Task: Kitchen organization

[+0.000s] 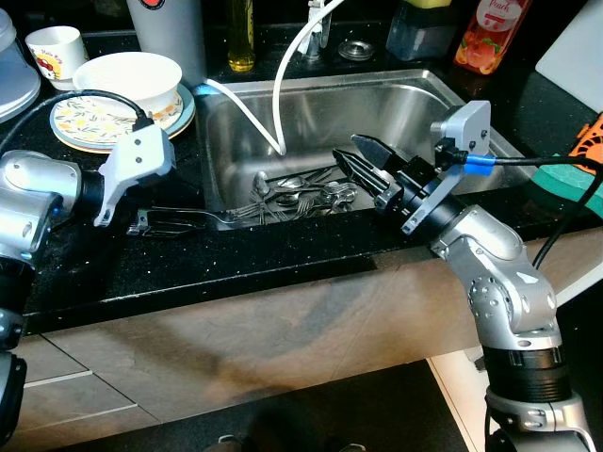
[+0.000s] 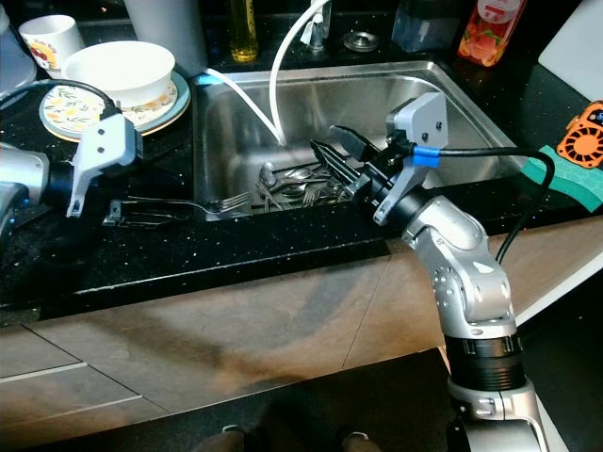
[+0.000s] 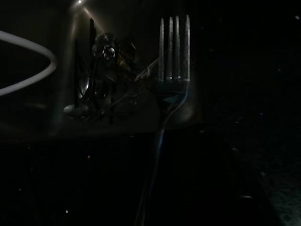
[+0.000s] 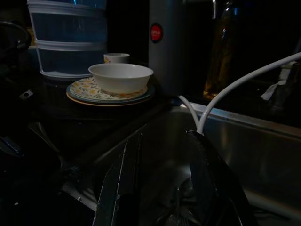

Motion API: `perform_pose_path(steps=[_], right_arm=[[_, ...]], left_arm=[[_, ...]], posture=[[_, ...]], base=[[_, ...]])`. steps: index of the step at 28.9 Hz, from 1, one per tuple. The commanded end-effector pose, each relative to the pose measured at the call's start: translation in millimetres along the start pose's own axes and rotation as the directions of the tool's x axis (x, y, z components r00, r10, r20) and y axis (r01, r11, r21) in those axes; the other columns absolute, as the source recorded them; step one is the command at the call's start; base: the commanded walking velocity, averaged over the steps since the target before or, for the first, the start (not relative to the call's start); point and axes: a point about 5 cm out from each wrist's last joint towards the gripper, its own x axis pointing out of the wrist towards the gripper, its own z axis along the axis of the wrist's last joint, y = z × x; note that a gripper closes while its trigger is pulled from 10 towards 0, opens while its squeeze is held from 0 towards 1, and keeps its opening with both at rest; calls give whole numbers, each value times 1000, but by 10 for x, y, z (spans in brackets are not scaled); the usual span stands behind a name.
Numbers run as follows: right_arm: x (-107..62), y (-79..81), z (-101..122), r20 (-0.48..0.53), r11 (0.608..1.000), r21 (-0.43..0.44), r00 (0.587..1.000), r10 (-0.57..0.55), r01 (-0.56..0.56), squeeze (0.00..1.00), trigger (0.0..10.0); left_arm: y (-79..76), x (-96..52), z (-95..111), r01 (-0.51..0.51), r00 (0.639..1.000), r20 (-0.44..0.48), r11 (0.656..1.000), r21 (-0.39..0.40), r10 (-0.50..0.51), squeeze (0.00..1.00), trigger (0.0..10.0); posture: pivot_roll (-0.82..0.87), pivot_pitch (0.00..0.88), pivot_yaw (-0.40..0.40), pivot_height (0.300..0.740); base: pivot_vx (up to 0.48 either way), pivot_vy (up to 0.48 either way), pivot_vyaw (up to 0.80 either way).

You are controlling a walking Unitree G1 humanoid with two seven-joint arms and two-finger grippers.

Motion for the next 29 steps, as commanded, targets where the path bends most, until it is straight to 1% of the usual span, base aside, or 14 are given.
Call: perform_pose_path(steps=[1, 13, 15, 16, 17, 18, 20, 21, 23, 25, 26, 27, 28, 29], right_arm=[[-23, -11, -7, -1, 1000, 4, 1000, -4, 4, 0, 10000], [-9, -7, -6, 2, 1000, 7, 1000, -3, 3, 0, 10000], [-7, -5, -4, 2, 1000, 7, 1000, -3, 3, 0, 10000], [-7, -5, -4, 2, 1000, 7, 1000, -3, 3, 0, 10000], [-7, -3, -4, 2, 1000, 6, 1000, -4, 4, 0, 10000], [-5, -1, -5, 2, 1000, 6, 1000, -3, 3, 0, 10000], [-5, -1, -5, 2, 1000, 6, 1000, -3, 3, 0, 10000], [-5, 0, -4, 2, 1000, 6, 1000, -3, 3, 0, 10000], [-5, 1, -2, 2, 1000, 6, 1000, -1, 1, 0, 10000], [-5, 1, -2, 2, 1000, 6, 1000, -1, 1, 0, 10000], [-6, 2, -1, 2, 1000, 5, 1000, -1, 1, 0, 10000], [-8, 1, 1, 2, 1000, 5, 1000, 0, 0, 0, 10000], [-8, 1, 1, 2, 1000, 5, 1000, 0, 0, 0, 10000], [-9, 0, 4, 2, 1000, 5, 1000, 0, 0, 0, 10000]], left_arm=[[-161, 46, -310, 66, 983, -166, 995, -71, -76, 0, 0], [-94, 87, -252, 11, 991, -129, 995, -99, -24, 0, 0], [-46, 114, -221, -38, 994, -103, 993, -114, 26, 0, 0], [-46, 114, -221, -38, 994, -103, 993, -114, 26, 0, 0], [13, 132, -177, -84, 995, -69, 987, -134, 75, 0, 0], [111, 156, -114, -161, 987, -25, 972, -169, 159, 0, 0], [111, 156, -114, -161, 987, -25, 972, -169, 159, 0, 0], [189, 169, -53, -217, 975, 14, 956, -200, 224, 0, 10000], [374, 161, 144, -356, 909, 136, 903, -239, 394, 0, 10000], [374, 161, 144, -356, 909, 136, 903, -239, 394, 0, 10000], [444, 137, 231, -395, 872, 190, 877, -274, 452, 0, 10000], [546, 81, 358, -453, 806, 255, 834, -315, 535, 0, 10000], [546, 81, 358, -453, 806, 255, 834, -315, 535, 0, 10000], [630, 19, 472, -493, 741, 308, 794, -355, 597, 0, 10000]], posture=[[112, 154, -1, 740], [113, 158, -3, 740], [113, 158, -3, 740], [113, 158, -3, 740], [112, 157, -3, 740], [112, 157, -3, 740], [112, 157, -3, 740], [110, 157, -5, 740], [109, 157, -7, 740], [109, 157, -7, 740], [109, 157, -7, 740], [106, 158, -9, 740], [106, 158, -9, 740], [106, 158, -10, 740]], base=[[0, 0, 0], [0, 0, 0], [0, 0, 0], [0, 0, 0], [0, 0, 0], [0, 0, 0], [0, 0, 0], [0, 0, 0], [0, 0, 0], [0, 0, 0], [0, 0, 0], [0, 0, 0], [0, 0, 0], [0, 0, 0]])
